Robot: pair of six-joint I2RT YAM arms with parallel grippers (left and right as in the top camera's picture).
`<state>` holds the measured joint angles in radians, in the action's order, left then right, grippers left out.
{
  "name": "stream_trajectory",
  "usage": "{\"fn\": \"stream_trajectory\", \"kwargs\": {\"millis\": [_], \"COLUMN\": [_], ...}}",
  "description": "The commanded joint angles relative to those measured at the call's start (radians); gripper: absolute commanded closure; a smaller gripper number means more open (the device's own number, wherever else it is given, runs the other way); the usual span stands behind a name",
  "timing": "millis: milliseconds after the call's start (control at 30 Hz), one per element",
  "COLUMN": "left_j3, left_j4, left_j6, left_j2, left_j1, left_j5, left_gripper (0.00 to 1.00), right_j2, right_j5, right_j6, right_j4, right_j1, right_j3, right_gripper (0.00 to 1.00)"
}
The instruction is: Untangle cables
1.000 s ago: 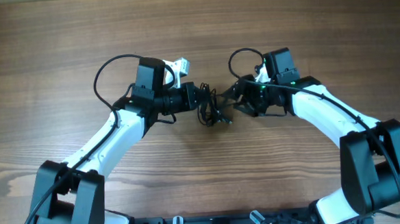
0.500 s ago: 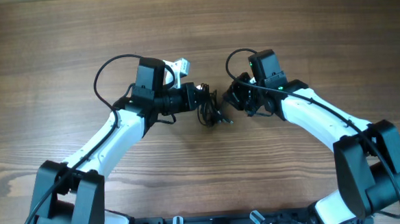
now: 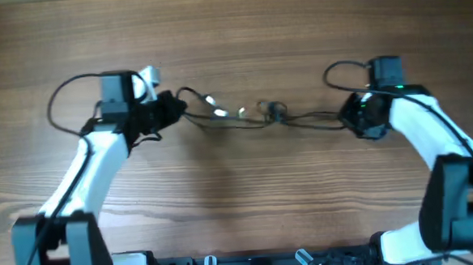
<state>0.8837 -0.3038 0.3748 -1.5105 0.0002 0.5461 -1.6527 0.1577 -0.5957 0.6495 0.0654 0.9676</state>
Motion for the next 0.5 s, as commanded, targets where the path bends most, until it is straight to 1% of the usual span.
{"fn": "stream_trajectory", "kwargs": {"millis": [0,67,100,133,167,200,233,267,300,333,367,400,433,467], "left_j3": [0.007,0.007,0.007,0.006,0.006,0.006,0.006,0.005,0.005,0.005,0.005,0.005,0.005,0.005], "left_j4": [0.007,0.006,0.006,-0.004,-0.021,-0.037,-0.052,-0.057,-0.057,-0.056,-0.057,-0.056,-0.052,-0.049], "left_j6": [-0.031,0.003,0.017,0.024,0.023,0.022,0.022,0.021,0.022,0.022,0.021,0.022,0.022,0.022], "left_j2": [0.102,0.135,0.140,0.140,0.140,0.140,0.140,0.140,0.140,0.140,0.140,0.140,0.135,0.128], "left_j1": [0.084,0.094,0.087,0.066,0.044,0.020,-0.009,-0.040,-0.062,-0.090,-0.117,-0.140,-0.179,-0.207], "left_j5": [-0.046,-0.031,0.019,0.068,0.070,0.069,0.066,0.062,0.062,0.058,0.045,0.033,0.024,0.020], "left_gripper": [0.96,0.96,0.96,0.96,0.92,0.74,0.43,0.32,0.27,0.23,0.22,0.25,0.30,0.30], "right_j2": [0.101,0.143,0.161,0.174,0.178,0.177,0.177,0.177,0.177,0.177,0.177,0.177,0.177,0.177], "right_j5": [-0.068,-0.024,0.051,0.241,0.380,0.531,0.634,0.702,0.741,0.782,0.817,0.836,0.839,0.839], "right_j6": [0.102,0.101,0.133,0.242,0.320,0.398,0.444,0.470,0.482,0.502,0.518,0.518,0.517,0.516], "right_j4": [0.008,0.006,-0.005,-0.034,-0.047,-0.055,-0.054,-0.053,-0.054,-0.056,-0.061,-0.066,-0.072,-0.072], "right_j1": [0.064,0.064,0.063,0.060,0.058,0.055,0.049,0.042,0.034,0.023,0.007,-0.004,-0.021,-0.038], "right_j3": [0.030,0.030,0.030,0.030,0.030,0.030,0.030,0.030,0.030,0.030,0.030,0.030,0.030,0.030], "right_gripper": [0.96,0.96,0.96,0.96,0.96,0.96,0.95,0.96,0.96,0.96,0.96,0.96,0.96,0.96]}}
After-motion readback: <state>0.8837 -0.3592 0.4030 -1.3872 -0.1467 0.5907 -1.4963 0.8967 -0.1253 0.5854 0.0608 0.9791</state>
